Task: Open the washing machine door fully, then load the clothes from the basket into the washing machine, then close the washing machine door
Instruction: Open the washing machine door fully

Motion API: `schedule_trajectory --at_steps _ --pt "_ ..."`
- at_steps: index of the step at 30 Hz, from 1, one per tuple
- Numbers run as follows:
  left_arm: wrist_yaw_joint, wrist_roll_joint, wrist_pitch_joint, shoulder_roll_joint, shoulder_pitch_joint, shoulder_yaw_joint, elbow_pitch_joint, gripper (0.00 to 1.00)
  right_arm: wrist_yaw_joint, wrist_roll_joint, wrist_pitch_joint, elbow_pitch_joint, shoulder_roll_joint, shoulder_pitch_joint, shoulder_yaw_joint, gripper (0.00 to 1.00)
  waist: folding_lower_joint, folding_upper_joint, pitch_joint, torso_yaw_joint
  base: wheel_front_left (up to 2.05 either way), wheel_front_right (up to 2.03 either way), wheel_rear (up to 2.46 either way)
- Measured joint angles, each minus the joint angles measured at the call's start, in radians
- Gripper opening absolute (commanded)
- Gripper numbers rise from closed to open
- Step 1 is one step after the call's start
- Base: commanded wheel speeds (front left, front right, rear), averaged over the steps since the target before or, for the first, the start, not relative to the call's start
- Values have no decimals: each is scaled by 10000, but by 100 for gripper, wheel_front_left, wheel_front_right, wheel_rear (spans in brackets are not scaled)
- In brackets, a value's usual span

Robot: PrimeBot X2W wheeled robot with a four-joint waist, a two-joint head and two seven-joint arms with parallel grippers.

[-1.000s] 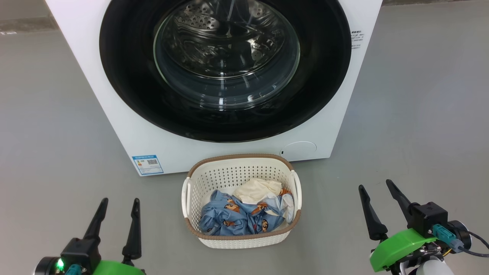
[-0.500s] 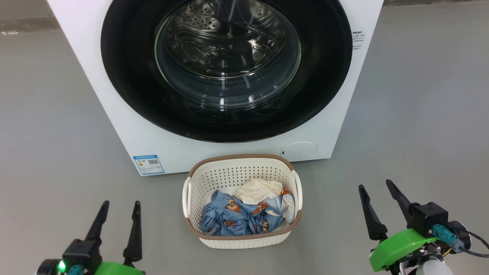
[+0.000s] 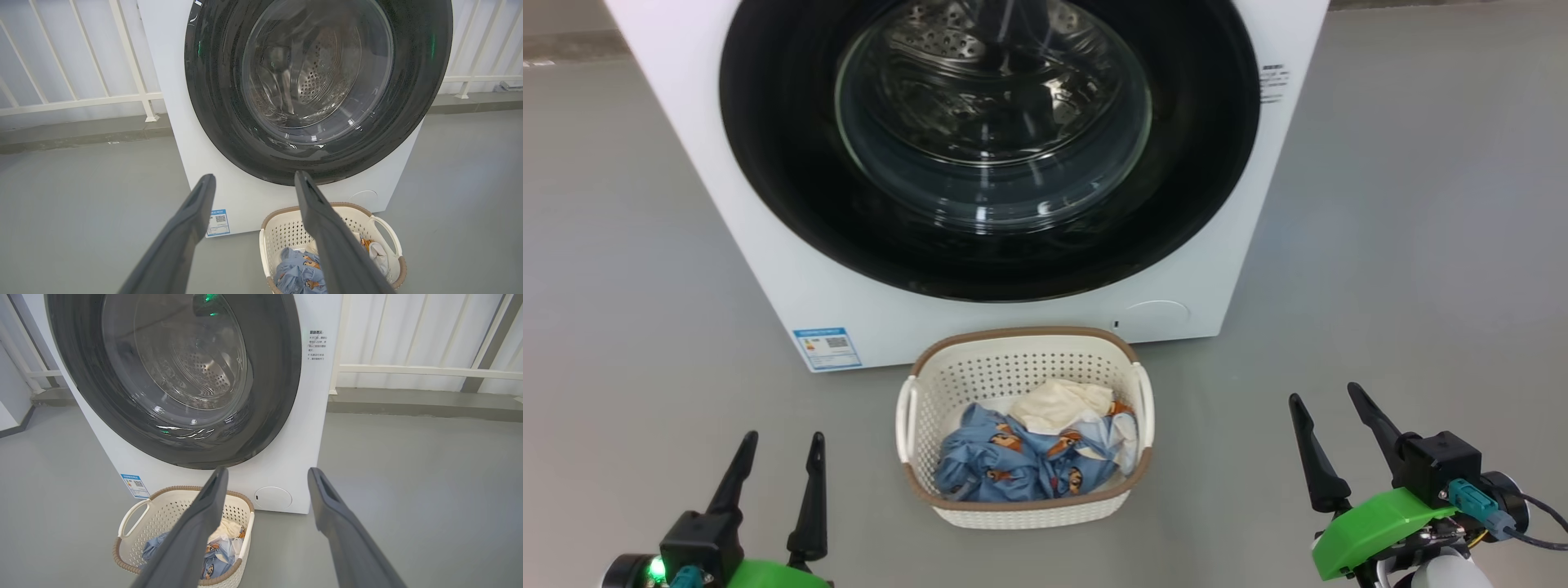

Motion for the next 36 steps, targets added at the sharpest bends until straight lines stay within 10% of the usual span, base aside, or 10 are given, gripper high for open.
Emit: schedule_trajectory --at_steps 36 --pt "10 -2 0 -15 -188 52 -320 100 0 0 -33 29 10 -6 -119 100 0 0 165 -55 57 57 -114"
